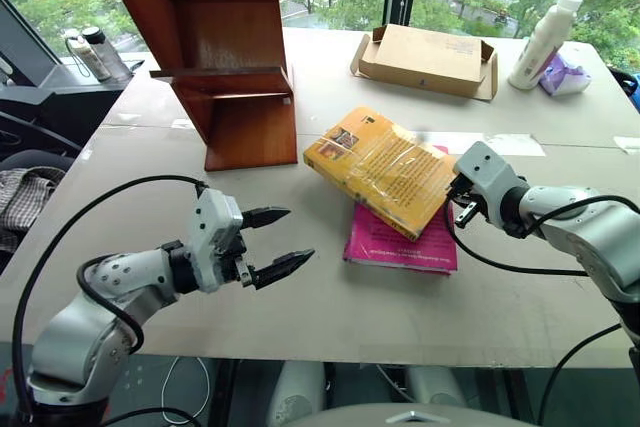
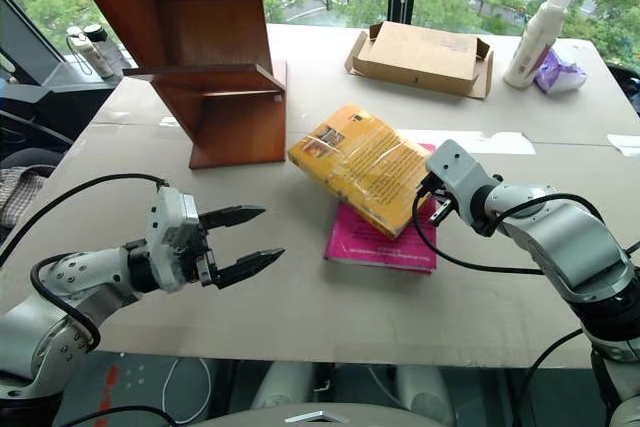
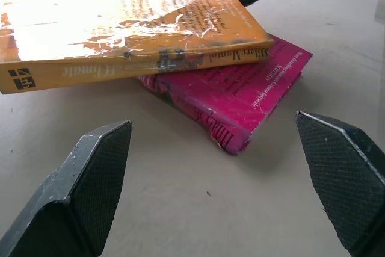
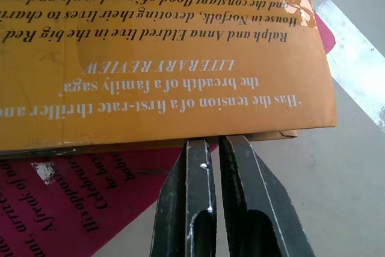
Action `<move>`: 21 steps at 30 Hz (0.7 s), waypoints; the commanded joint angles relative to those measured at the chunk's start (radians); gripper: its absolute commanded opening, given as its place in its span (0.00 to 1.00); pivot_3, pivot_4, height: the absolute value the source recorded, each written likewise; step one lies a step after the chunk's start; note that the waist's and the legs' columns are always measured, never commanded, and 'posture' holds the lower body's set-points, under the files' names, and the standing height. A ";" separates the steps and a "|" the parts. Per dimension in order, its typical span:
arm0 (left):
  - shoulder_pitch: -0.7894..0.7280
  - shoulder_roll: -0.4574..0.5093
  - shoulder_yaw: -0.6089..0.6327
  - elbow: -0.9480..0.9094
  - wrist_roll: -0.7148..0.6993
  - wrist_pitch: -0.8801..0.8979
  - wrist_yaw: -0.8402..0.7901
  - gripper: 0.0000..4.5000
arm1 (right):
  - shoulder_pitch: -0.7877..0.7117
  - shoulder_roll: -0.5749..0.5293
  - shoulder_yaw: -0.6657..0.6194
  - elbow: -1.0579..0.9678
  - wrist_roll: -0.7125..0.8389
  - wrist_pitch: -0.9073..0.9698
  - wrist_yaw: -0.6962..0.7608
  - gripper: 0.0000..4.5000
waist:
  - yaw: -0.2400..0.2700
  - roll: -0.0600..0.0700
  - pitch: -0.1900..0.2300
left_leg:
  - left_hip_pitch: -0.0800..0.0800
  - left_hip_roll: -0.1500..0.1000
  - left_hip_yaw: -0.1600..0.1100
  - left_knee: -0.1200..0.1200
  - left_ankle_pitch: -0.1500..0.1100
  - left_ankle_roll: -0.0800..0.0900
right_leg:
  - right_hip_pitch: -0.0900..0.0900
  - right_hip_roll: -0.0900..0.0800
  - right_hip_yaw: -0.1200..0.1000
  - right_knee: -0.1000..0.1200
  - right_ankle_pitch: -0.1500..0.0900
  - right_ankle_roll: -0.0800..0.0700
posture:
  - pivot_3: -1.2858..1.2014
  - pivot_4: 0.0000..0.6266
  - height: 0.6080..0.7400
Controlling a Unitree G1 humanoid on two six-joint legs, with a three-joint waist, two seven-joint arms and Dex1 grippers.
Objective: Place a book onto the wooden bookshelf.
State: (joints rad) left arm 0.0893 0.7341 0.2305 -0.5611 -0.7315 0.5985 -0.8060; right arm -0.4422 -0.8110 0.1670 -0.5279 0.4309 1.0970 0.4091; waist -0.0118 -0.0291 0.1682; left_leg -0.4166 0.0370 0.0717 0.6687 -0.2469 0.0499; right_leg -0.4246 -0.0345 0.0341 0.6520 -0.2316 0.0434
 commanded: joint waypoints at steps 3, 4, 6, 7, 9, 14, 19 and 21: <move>-0.092 -0.115 0.033 0.047 -0.305 0.286 0.293 1.00 | 0.278 -0.057 -0.381 -0.062 0.091 -0.319 0.280 0.13 | 0.026 0.000 0.000 | -0.001 -0.001 -0.003 0.000 0.000 0.001 | 0.002 0.000 -0.003 -0.001 0.002 0.005 | 0.52 0.24 1.00; -0.113 -0.142 0.031 0.077 -0.338 0.328 0.350 1.00 | 0.365 -0.065 -0.447 -0.071 0.088 -0.393 0.346 0.18 | 0.027 0.000 0.000 | -0.001 -0.001 -0.003 0.001 -0.001 0.001 | 0.002 0.000 -0.004 -0.001 0.002 0.005 | 0.52 0.24 1.00; -0.148 -0.200 0.041 0.142 -0.447 0.396 0.458 1.00 | 0.496 -0.044 -0.580 -0.093 0.146 -0.466 0.446 0.41 | 0.022 0.000 0.000 | 0.001 -0.001 -0.005 0.001 -0.001 0.001 | 0.005 0.001 -0.005 -0.001 0.002 0.006 | 0.52 0.24 1.00; -0.159 -0.229 0.045 0.167 -0.486 0.415 0.498 1.00 | 0.546 -0.026 -0.643 -0.101 0.175 -0.492 0.482 0.50 | 0.022 0.000 0.000 | 0.002 -0.001 -0.005 0.002 -0.001 0.001 | 0.007 0.001 -0.006 -0.001 0.002 0.006 | 0.52 0.24 1.00; -0.179 -0.287 0.052 0.226 -0.572 0.445 0.591 1.00 | 0.642 0.001 -0.756 -0.116 0.219 -0.542 0.553 0.68 | 0.020 0.000 -0.001 | 0.003 -0.001 -0.006 0.002 -0.001 0.001 | 0.008 0.002 -0.006 0.000 0.002 0.005 | 0.52 0.24 1.00; -0.256 -0.369 0.065 0.379 -0.758 0.482 0.807 1.00 | 0.747 0.023 -0.904 -0.178 0.385 -0.540 0.618 0.99 | 0.013 0.000 -0.001 | 0.007 0.000 -0.007 0.005 0.000 0.001 | 0.010 0.002 -0.006 0.006 0.002 0.004 | 0.52 0.24 1.00; -0.369 -0.451 0.066 0.534 -0.868 0.449 0.951 1.00 | 0.785 0.033 -0.957 -0.246 0.488 -0.540 0.584 0.99 | 0.017 -0.001 -0.001 | 0.011 -0.001 -0.007 0.005 -0.001 0.001 | 0.014 0.001 -0.006 0.006 0.000 0.001 | 0.52 0.24 1.00; -0.424 -0.488 0.066 0.606 -0.877 0.429 0.987 1.00 | 0.792 0.035 -0.967 -0.276 0.537 -0.530 0.549 0.99 | 0.024 -0.001 -0.001 | 0.010 -0.001 -0.006 0.005 -0.001 0.001 | 0.014 0.001 -0.006 0.006 0.000 0.001 | 0.52 0.24 1.00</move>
State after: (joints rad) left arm -0.3140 0.2560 0.2808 0.0264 -1.5721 1.0466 0.1604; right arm 0.3498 -0.7751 -0.7639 -0.7641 0.9231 0.5675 0.9786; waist 0.0122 -0.0299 0.1672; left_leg -0.4065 0.0349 0.0652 0.6735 -0.2474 0.0509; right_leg -0.4106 -0.0334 0.0285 0.6576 -0.2319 0.0439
